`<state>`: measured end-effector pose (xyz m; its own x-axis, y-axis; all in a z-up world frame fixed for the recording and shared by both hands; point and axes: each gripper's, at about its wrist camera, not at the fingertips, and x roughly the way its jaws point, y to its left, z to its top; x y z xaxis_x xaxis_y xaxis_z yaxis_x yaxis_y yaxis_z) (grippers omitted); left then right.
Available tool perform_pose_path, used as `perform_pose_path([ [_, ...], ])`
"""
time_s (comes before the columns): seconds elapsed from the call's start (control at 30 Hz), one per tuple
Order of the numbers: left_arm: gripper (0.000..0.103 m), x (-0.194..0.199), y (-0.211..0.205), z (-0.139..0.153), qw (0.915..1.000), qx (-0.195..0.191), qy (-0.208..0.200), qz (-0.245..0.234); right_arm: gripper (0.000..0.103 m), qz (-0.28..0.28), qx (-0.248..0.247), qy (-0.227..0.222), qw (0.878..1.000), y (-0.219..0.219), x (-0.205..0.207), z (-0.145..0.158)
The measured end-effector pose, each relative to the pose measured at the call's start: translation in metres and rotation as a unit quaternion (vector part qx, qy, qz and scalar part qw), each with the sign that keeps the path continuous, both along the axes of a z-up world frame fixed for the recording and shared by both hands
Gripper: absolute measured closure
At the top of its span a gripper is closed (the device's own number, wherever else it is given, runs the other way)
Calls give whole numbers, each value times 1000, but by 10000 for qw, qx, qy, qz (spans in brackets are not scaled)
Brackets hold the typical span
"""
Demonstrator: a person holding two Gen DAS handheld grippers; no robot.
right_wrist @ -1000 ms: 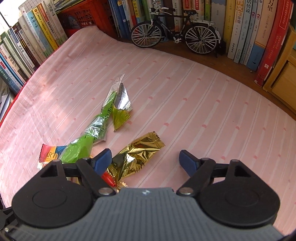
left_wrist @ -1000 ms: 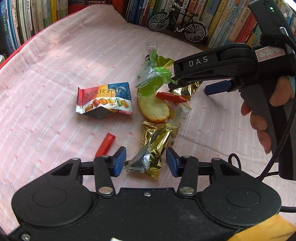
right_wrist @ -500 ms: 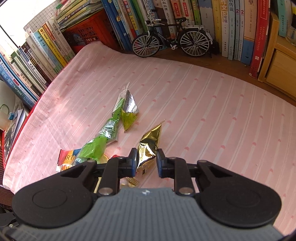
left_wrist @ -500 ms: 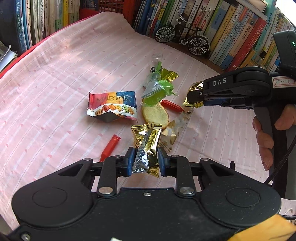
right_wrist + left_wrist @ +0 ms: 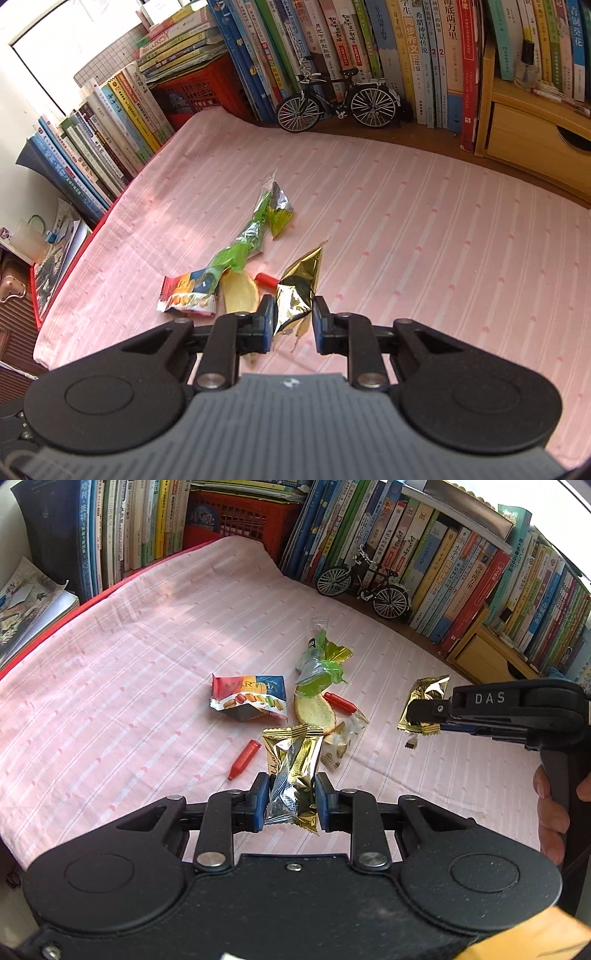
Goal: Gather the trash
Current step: 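Carry both held wrappers off the bed down to the black bin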
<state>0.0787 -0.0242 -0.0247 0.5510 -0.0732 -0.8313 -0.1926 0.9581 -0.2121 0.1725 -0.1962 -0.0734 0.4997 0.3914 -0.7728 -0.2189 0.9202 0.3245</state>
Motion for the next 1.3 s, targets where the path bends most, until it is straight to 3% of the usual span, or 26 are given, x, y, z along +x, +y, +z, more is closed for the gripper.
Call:
perform_pose_path([
  [0.27, 79, -75, 22, 21, 9998, -13, -54, 166, 77, 222, -142, -89, 9996, 24, -77, 15],
  [0.57, 79, -166, 66, 23, 9998, 42, 176, 42, 77, 379, -320, -95, 9987, 74, -173, 20],
  [0.9, 79, -249, 116, 4, 9982, 77, 583, 88, 77, 698, -488, 90, 9963, 137, -269, 0],
  [1.3, 78, -323, 161, -43, 9917, -130, 1189, 469, 77, 1073, -647, 506, 9908, 189, -333, -41],
])
